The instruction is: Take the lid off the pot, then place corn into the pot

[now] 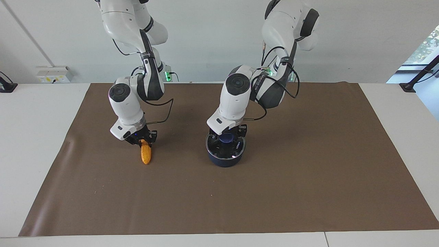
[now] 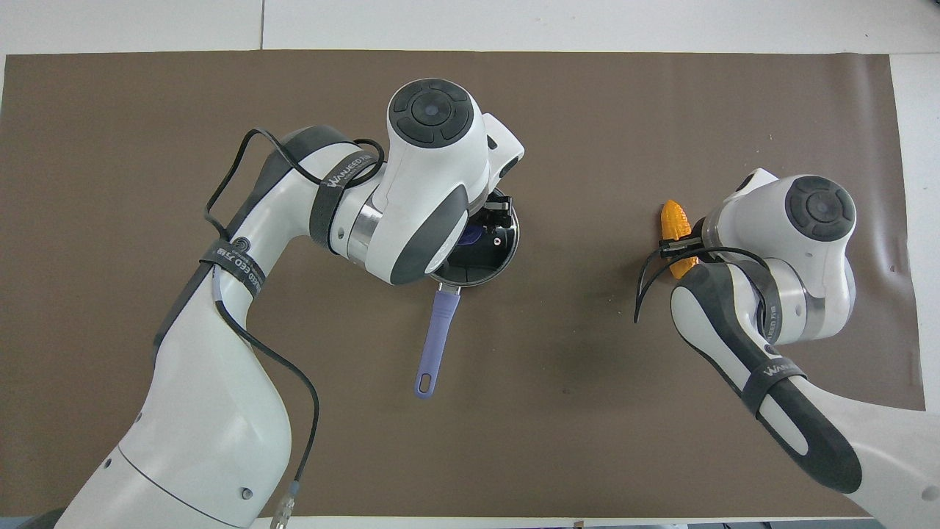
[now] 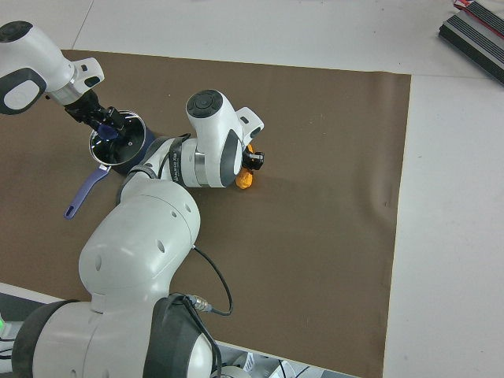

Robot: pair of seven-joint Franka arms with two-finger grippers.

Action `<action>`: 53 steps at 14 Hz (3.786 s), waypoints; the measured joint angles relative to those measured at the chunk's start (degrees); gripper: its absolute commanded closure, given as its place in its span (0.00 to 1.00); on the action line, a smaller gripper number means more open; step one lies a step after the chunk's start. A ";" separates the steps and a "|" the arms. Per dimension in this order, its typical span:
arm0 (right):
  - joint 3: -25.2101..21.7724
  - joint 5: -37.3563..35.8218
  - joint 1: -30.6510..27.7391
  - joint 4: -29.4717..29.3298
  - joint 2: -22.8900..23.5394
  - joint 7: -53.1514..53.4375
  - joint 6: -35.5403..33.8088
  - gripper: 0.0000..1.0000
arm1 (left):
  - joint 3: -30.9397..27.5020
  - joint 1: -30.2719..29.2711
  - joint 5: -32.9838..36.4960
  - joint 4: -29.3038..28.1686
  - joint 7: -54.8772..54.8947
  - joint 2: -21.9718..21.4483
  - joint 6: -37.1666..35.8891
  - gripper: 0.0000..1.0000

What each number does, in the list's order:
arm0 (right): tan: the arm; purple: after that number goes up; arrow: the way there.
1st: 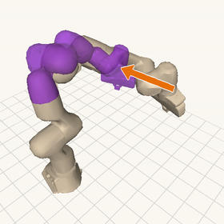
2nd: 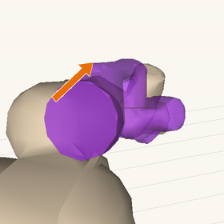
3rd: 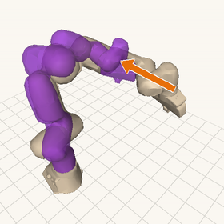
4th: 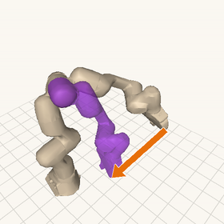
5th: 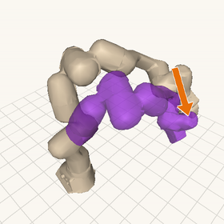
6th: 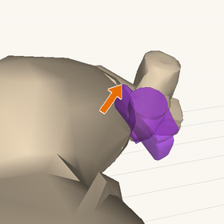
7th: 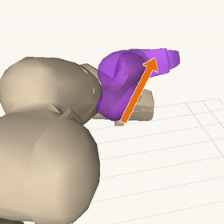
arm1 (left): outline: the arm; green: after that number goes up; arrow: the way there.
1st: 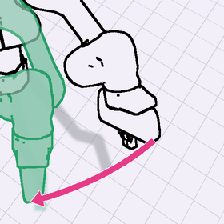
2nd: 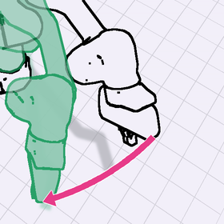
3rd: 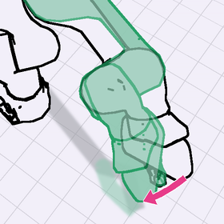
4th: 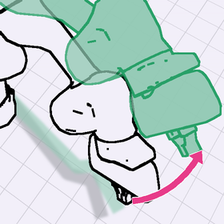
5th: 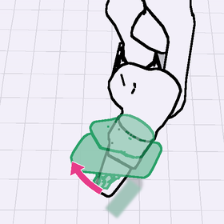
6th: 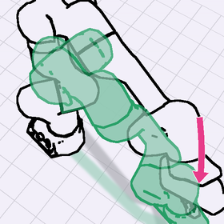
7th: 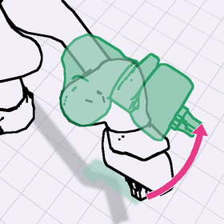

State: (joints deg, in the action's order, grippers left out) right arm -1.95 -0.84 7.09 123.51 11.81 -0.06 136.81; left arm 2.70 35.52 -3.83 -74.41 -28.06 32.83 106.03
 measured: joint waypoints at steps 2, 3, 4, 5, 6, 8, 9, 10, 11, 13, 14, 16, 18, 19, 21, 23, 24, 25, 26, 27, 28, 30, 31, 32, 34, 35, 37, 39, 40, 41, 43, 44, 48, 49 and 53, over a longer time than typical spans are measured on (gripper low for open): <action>0.04 0.00 0.06 -0.18 0.00 0.00 -0.66 1.00 | -0.01 0.00 0.01 0.00 0.00 0.00 0.00 0.35; 0.04 0.00 0.06 -0.20 0.00 0.00 -0.69 1.00 | -0.02 0.02 0.01 0.00 0.00 0.00 0.00 0.39; 0.04 0.00 0.06 -0.20 0.00 0.00 -0.70 1.00 | -0.03 0.03 0.06 0.02 0.01 -0.03 0.00 0.44; 0.05 0.00 0.06 -0.21 0.00 0.00 -0.71 1.00 | -0.03 0.05 0.09 0.02 0.01 -0.03 0.00 0.51; 0.05 0.00 0.06 -0.24 0.00 0.00 -0.79 1.00 | -0.04 0.05 0.09 0.02 0.01 -0.03 0.00 0.58; 0.17 0.00 0.13 -1.39 0.00 0.00 -3.21 1.00 | -0.04 0.06 0.10 0.02 0.01 -0.03 0.00 0.76; 0.26 0.00 0.49 -3.43 0.04 0.00 -6.41 1.00 | -0.04 0.06 0.10 0.02 0.01 -0.03 0.00 0.90; 0.31 0.00 1.26 -6.62 0.13 0.00 -10.57 1.00 | -0.04 0.06 0.10 0.02 0.01 -0.03 0.00 1.00; 0.37 0.01 2.17 -10.29 0.27 0.09 -14.75 1.00 | -0.05 0.07 0.10 0.03 -0.02 -0.03 0.00 1.00; 0.50 0.03 4.32 -16.98 0.57 2.31 -21.47 1.00 | -0.06 0.09 0.10 0.07 -1.59 -0.04 -0.07 1.00; 0.55 0.12 5.42 -19.33 0.77 3.89 -23.30 1.00 | -0.06 0.11 0.10 0.14 -2.45 -0.06 -0.11 1.00; 0.63 2.11 7.25 -21.70 1.19 5.94 -24.36 1.00 | -0.02 0.14 0.00 0.44 -3.19 -0.62 -0.29 1.00; 0.64 3.85 8.33 -22.46 1.82 7.30 -24.38 1.00 | -0.21 0.13 -0.55 0.82 -3.57 -2.52 -1.71 1.00; 0.64 4.13 8.46 -22.60 2.10 7.71 -24.38 1.00 | -0.57 0.09 -0.83 0.91 -3.70 -3.86 -2.88 1.00; 0.80 5.10 8.70 -23.19 2.59 8.01 -24.38 1.00 | -1.56 -1.42 -0.93 1.03 -3.83 -6.95 -6.04 1.00; 1.09 5.90 10.71 -24.68 3.09 11.49 -24.33 1.00 | -2.07 -6.15 -0.89 1.06 -0.40 -9.91 -11.11 1.00; 1.31 5.93 12.49 -25.76 3.44 14.28 -24.24 1.00 | -2.27 -9.92 -0.89 1.04 3.21 -11.05 -14.03 1.00; 1.45 5.92 14.94 -27.10 3.97 17.17 -24.17 1.00 | -2.44 -14.23 -0.90 0.95 7.19 -11.76 -16.07 1.00; 1.51 5.92 17.78 -28.82 4.82 20.27 -24.17 1.00 | -2.61 -18.58 -0.90 0.58 11.15 -12.09 -16.87 1.00; 1.55 5.86 20.61 -31.11 6.25 23.64 -24.18 1.00 | -2.80 -23.14 -0.89 -0.56 15.78 -12.30 -16.70 1.00; 1.57 5.73 22.81 -33.59 8.11 26.59 -24.22 1.00 | -2.88 -27.49 -0.88 -2.15 20.92 -12.49 -16.07 1.00; 1.56 4.45 26.49 -37.70 12.82 31.63 -24.21 1.00 | -2.99 -34.65 -0.04 -7.67 31.01 -13.14 -11.83 1.00; 1.54 3.00 27.75 -38.84 14.82 33.38 -23.98 1.00 | -2.99 -36.54 0.40 -12.31 33.58 -13.90 -6.72 1.00; 1.53 1.77 28.40 -39.55 16.30 34.41 -23.28 1.00 | -2.96 -37.50 0.61 -18.23 34.76 -15.06 -0.71 1.00; 1.18 1.45 28.30 -39.81 17.56 34.60 -21.86 1.00 | -2.91 -38.02 0.77 -28.63 35.43 -17.22 7.91 1.00; 1.07 1.41 28.10 -39.83 17.94 34.60 -21.54 1.00 | -2.89 -38.03 0.78 -31.61 36.00 -17.85 9.83 1.00; 1.07 1.41 27.99 -39.82 18.76 34.60 -19.78 1.00 | -2.88 -38.15 0.82 -34.12 36.30 -18.54 11.28 1.00; 1.10 1.66 27.79 -39.73 19.12 34.60 -18.73 1.00 | -2.91 -38.46 0.85 -34.84 36.37 -18.88 11.55 1.00; 1.10 1.79 27.77 -39.55 19.12 34.60 -18.50 1.00 | -2.90 -38.63 0.86 -35.31 36.38 -18.98 11.84 1.00; 1.14 1.83 27.78 -39.07 19.17 34.60 -18.13 1.00 | -2.87 -38.89 0.87 -36.01 36.38 -19.05 12.50 1.00; 1.16 1.83 27.78 -37.15 19.64 34.60 -15.20 1.00 | -2.89 -40.09 0.88 -37.95 36.71 -19.06 14.95 1.00; 1.16 1.80 27.81 -36.87 19.82 34.60 -14.68 1.00 | -2.87 -40.41 0.88 -38.46 36.88 -19.06 15.68 1.00; 1.18 1.82 27.80 -36.06 19.85 34.60 -13.35 1.00 | -2.69 -40.46 0.88 -38.76 36.92 -19.06 16.04 1.00; 1.18 1.83 27.79 -35.33 19.86 34.60 -12.34 1.00 | -2.67 -40.46 0.88 -38.79 36.92 -19.06 16.19 1.00; 1.14 1.83 27.72 -33.76 20.04 34.60 -10.13 0.76 | -2.62 -40.46 0.88 -39.21 38.13 -19.04 17.99 1.00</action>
State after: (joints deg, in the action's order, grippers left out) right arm -0.81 0.99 34.81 89.75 31.84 34.54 126.68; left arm 0.08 -4.94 -2.95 -113.63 10.06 13.80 124.01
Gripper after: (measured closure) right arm 0.608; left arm 0.326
